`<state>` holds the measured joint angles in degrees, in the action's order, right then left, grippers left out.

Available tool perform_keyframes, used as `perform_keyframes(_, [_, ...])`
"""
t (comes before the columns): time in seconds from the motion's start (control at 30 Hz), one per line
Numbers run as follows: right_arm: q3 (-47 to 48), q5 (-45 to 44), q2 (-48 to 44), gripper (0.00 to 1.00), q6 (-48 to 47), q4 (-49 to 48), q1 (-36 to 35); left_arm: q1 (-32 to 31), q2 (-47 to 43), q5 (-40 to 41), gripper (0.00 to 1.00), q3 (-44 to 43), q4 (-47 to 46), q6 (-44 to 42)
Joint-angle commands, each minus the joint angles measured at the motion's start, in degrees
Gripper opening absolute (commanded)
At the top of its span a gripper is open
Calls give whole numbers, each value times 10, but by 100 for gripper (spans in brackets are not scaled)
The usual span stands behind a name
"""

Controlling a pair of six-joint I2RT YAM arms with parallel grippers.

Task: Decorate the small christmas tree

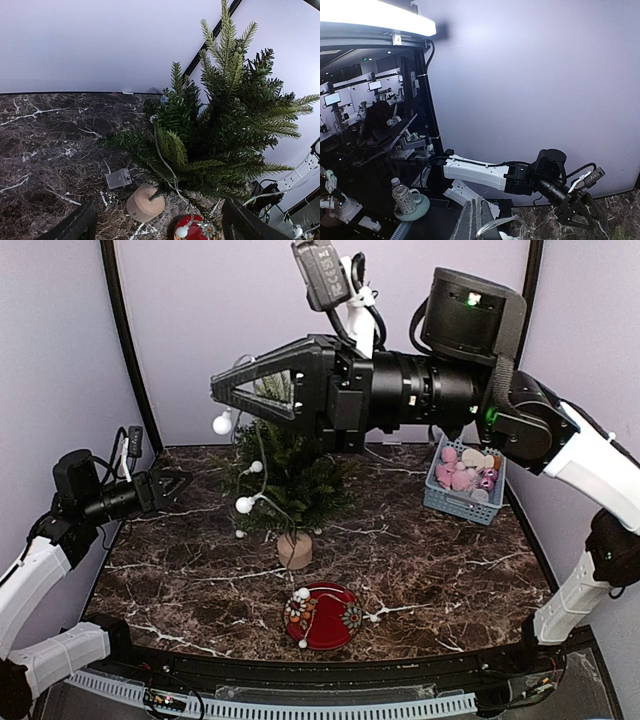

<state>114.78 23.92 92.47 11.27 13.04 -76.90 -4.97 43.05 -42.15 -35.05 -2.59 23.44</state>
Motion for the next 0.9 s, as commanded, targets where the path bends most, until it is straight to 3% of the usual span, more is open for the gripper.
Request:
perform_keyframes(0.0, [-76,-83,-83,0,11,-53,-10,3,5,-8,89,8,7,-13])
perform_keyframes(0.23, [-166,-230,-178,0,11,-8,-9,3,6,-2,88,4,15,-17])
perform_keyframes(0.5, [-207,-457,-241,0,19,59,-3,3,21,3,88,-17,23,-31])
perform_keyframes(0.7, [-240,-469,-267,0,43,88,46,-4,49,10,83,-77,92,-83])
perform_keyframes(0.87, [-274,-436,-280,0,69,99,123,-52,78,63,82,-160,148,-138])
